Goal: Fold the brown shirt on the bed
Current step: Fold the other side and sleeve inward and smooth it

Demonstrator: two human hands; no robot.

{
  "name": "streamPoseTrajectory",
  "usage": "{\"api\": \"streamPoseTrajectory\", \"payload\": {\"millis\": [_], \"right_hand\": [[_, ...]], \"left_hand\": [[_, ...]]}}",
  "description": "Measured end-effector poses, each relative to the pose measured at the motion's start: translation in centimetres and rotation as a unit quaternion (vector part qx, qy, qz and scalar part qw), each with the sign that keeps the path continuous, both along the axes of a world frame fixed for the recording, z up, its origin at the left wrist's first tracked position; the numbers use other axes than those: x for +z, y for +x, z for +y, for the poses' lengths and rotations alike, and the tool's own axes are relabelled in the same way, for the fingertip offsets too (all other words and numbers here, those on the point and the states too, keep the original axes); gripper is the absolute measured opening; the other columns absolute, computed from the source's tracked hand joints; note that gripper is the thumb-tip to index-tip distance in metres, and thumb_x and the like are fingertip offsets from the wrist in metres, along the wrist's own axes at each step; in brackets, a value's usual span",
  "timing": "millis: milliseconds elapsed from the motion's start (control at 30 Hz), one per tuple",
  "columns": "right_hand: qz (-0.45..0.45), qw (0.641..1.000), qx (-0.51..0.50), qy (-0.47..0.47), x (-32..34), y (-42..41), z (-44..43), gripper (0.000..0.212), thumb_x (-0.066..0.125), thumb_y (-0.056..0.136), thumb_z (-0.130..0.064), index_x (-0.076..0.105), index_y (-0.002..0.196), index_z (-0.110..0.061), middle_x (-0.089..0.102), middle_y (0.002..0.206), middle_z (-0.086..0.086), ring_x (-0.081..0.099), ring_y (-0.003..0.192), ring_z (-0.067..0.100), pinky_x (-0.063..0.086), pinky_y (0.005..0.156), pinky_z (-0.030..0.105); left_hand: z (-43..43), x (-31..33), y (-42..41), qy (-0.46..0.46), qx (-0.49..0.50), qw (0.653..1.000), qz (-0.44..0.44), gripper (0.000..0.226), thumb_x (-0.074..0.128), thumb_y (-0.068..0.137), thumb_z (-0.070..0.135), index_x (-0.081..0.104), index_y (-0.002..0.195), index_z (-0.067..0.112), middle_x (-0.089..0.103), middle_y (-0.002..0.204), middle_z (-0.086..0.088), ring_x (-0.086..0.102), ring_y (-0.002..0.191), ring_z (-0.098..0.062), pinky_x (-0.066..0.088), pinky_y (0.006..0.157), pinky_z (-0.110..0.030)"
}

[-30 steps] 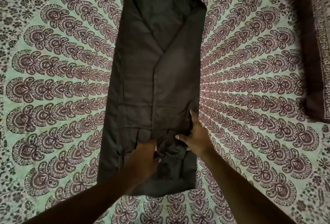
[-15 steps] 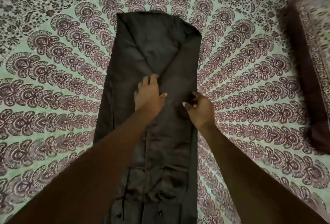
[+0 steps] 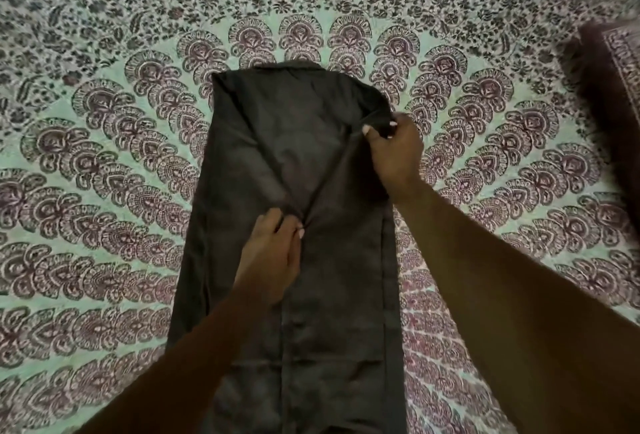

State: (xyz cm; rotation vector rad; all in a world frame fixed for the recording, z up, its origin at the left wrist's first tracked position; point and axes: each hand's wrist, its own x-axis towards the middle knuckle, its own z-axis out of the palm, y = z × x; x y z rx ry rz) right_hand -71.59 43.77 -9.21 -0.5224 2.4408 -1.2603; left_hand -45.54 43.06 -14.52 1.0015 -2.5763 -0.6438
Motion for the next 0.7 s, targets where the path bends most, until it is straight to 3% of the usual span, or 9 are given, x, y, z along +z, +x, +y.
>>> {"api": "streamPoseTrajectory", "payload": {"millis": [133, 233, 300, 367, 500, 600, 700], "right_hand": [[0.028, 0.999, -0.026, 0.001, -0.7, -2.0, -4.0, 0.036, 0.075, 0.093, -0.027, 0.07, 0.117, -0.002, 0.074, 0.107, 0.008, 0.069, 0.103, 0.024, 0.048, 0.091, 0.023], [0.037, 0.999, -0.012, -0.006, -1.1, -2.3, -5.8, 0.036, 0.075, 0.093, -0.027, 0.064, 0.122, -0.008, 0.066, 0.094, -0.008, 0.063, 0.11, 0.022, 0.043, 0.091, 0.024], [0.053, 0.999, 0.004, 0.002, -1.3, -2.6, -6.8, 0.033, 0.074, 0.093, -0.027, 0.063, 0.118, -0.008, 0.064, 0.098, -0.005, 0.06, 0.114, 0.026, 0.041, 0.092, 0.027], [0.073, 0.997, 0.012, 0.028, -1.7, -3.4, -7.6, 0.026, 0.074, 0.092, -0.025, 0.067, 0.11, -0.007, 0.069, 0.11, 0.007, 0.063, 0.112, 0.029, 0.037, 0.086, 0.023], [0.063, 0.996, 0.008, 0.069, -2.6, -5.7, -8.8, 0.018, 0.079, 0.086, -0.019, 0.073, 0.099, -0.01, 0.073, 0.103, 0.008, 0.069, 0.102, 0.026, 0.038, 0.075, 0.015], [0.069, 0.995, 0.027, 0.068, -2.7, -6.7, -8.7, 0.018, 0.08, 0.083, -0.013, 0.067, 0.095, -0.01, 0.072, 0.101, 0.01, 0.069, 0.091, 0.022, 0.042, 0.069, 0.011], [0.146, 0.987, 0.063, 0.022, -2.6, -5.9, -7.0, 0.024, 0.075, 0.084, -0.014, 0.062, 0.104, -0.01, 0.066, 0.108, 0.017, 0.064, 0.095, 0.027, 0.052, 0.086, 0.028]], "left_hand": [[0.1, -1.0, 0.3, -0.033, -0.011, 0.999, -0.016, 0.021, 0.047, 0.101, 0.021, 0.062, 0.105, 0.006, 0.053, 0.102, -0.015, 0.051, 0.087, -0.033, 0.051, 0.075, -0.043], [0.3, -1.0, 0.1, -0.047, -0.019, 0.998, -0.022, 0.018, 0.046, 0.1, 0.02, 0.06, 0.102, 0.008, 0.053, 0.1, -0.015, 0.05, 0.084, -0.032, 0.047, 0.075, -0.042], [0.3, -0.8, 0.1, -0.054, -0.023, 0.998, -0.024, 0.018, 0.047, 0.1, 0.019, 0.061, 0.1, 0.008, 0.053, 0.098, -0.014, 0.05, 0.082, -0.031, 0.047, 0.074, -0.042], [0.3, -0.7, 0.1, -0.059, -0.028, 0.997, -0.03, 0.019, 0.048, 0.099, 0.018, 0.063, 0.1, 0.006, 0.055, 0.096, -0.014, 0.051, 0.081, -0.032, 0.048, 0.073, -0.043], [0.4, -0.8, 0.2, -0.04, -0.017, 0.998, -0.035, 0.024, 0.045, 0.1, 0.017, 0.065, 0.106, 0.005, 0.056, 0.099, -0.014, 0.053, 0.083, -0.031, 0.05, 0.076, -0.044], [0.4, -0.9, 0.2, -0.021, -0.007, 1.0, -0.015, 0.028, 0.044, 0.101, 0.016, 0.063, 0.116, 0.002, 0.059, 0.102, -0.015, 0.055, 0.086, -0.033, 0.05, 0.081, -0.043], [0.4, -1.2, 0.4, -0.024, -0.024, 0.999, -0.024, 0.032, 0.047, 0.097, 0.013, 0.062, 0.124, 0.005, 0.057, 0.103, -0.015, 0.053, 0.087, -0.032, 0.051, 0.081, -0.043]]}}
